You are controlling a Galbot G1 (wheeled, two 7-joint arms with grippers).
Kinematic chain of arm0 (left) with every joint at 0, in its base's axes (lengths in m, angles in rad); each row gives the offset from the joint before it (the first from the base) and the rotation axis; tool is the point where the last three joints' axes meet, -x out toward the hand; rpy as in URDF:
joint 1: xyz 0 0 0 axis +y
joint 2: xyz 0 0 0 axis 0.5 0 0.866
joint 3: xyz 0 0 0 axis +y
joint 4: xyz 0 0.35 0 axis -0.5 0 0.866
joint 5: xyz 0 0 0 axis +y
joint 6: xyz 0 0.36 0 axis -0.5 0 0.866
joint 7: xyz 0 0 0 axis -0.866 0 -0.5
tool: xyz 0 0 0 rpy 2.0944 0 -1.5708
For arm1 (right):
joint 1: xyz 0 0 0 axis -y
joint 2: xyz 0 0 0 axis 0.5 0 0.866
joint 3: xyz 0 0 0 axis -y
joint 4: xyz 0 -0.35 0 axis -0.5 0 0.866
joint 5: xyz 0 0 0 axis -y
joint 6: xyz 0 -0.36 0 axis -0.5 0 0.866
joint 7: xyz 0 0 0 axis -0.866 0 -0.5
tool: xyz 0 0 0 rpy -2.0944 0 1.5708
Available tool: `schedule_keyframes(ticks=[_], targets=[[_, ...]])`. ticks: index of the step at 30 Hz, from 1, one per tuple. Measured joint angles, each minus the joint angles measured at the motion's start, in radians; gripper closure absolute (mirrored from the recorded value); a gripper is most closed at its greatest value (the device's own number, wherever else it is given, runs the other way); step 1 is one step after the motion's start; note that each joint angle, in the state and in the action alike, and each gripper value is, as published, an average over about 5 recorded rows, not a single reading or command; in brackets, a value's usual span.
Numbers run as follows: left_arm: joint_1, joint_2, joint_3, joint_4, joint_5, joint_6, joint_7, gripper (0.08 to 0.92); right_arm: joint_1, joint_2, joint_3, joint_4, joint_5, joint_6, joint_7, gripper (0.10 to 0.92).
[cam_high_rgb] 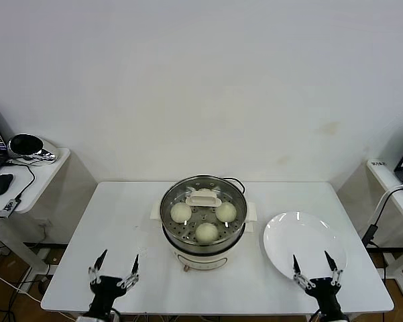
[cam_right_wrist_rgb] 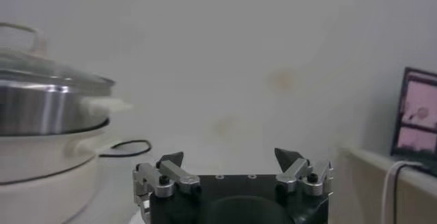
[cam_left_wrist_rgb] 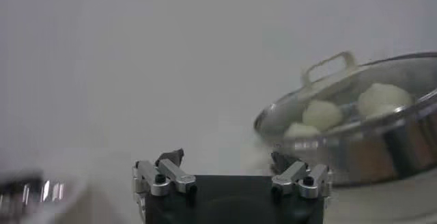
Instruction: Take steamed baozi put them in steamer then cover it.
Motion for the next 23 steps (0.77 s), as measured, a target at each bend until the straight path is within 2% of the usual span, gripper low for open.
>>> schedule_keyframes(ticks=[10,23], targets=[[0.077,-0.027,-0.058,0.053,-0.105,-0.063,0.023,0.177,-0.046,-0.021,-0.044,0.012,0.048,-0.016,-0.015,0.203],[0.107,-0.044,-0.08,0.098,-0.119,-0.085,0.048,0.177,-0.086,-0.026,-0.08,0.028,0.064,-0.058,-0.017,0.203]])
